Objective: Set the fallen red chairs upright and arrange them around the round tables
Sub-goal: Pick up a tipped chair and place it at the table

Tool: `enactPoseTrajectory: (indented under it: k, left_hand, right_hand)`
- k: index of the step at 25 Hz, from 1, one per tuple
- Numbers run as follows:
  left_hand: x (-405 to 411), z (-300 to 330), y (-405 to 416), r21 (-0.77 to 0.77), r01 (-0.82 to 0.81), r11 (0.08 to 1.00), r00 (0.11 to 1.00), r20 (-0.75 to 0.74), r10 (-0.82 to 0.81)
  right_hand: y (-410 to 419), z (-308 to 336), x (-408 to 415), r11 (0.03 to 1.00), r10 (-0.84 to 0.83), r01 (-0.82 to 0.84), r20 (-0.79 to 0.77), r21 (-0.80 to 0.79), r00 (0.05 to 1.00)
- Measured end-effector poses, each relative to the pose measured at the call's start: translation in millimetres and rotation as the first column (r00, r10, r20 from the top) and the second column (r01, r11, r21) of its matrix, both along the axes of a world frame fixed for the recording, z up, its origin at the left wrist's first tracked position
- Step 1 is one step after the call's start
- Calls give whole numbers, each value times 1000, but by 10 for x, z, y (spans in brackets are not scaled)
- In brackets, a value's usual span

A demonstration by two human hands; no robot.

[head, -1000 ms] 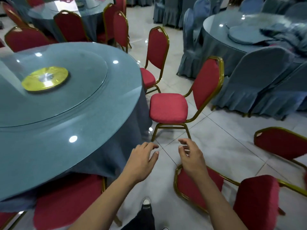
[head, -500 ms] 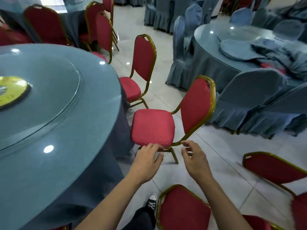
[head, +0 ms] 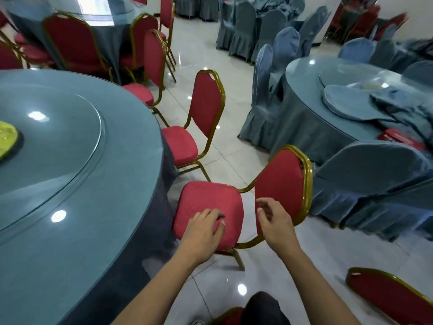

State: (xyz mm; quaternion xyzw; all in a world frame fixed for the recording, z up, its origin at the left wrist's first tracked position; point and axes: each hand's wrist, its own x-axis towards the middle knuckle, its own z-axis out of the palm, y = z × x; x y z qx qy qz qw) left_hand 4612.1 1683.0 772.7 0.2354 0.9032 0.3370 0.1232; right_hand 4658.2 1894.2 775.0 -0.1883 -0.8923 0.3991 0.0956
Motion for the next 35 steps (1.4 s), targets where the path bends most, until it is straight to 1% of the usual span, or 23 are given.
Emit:
enactPoseTrajectory:
  k: [2,8,13,18,20,22,24,27,29,31,33,35]
  left_hand:
    - [-180,6,157,13,-42,999,999,-3,42]
    - [-737,-28,898,14,-200,980,976,-88,200]
    - [-877,-97,2004,-26,-345,938,935,-93,341]
    - [-826,-180,3136,-73,-422,904,907,-40,420]
    - [-869,-215,3472,-86,-429,899,903,-14,429]
    - [-943,-256,3696,-108,-454,884,890,-5,456]
    - [-1093,-298,3783,-98,-513,853,856,13,516]
    - [-1297,-420,3836,-83,-592,801,803,22,596]
    - [-1346,-491,3891,-78,-627,775,773,59,632]
    - [-1304,-600,3981,-123,-638,760,750,125,650]
    - [-1157,-697,4035,-169,-610,774,711,315,628]
    - [-882,-746,4134,-94,-622,778,644,504,575]
  right_hand:
    - [167,30,-275,999,43,-43,-4,-2,999]
    - [942,-12,-1070,982,188,-188,-21,-3,982]
    - [2020,-111,-1603,946,324,-323,-46,20,945]
    - [2977,-238,-1838,908,419,-419,-18,1,908]
    - [3259,-248,-1954,903,430,-430,9,6,903]
    - [3519,-265,-2062,900,436,-436,17,-2,900]
    - [3679,-311,-2257,892,451,-451,26,10,892]
    - [3810,-456,-2545,843,526,-533,94,73,845]
    - [3872,-578,-2727,802,563,-582,155,137,812]
    - [3969,-726,-2879,777,575,-603,182,184,797]
    - [4033,-894,-3011,759,580,-616,211,209,787]
    - [4091,-1076,-3091,733,604,-647,239,209,761]
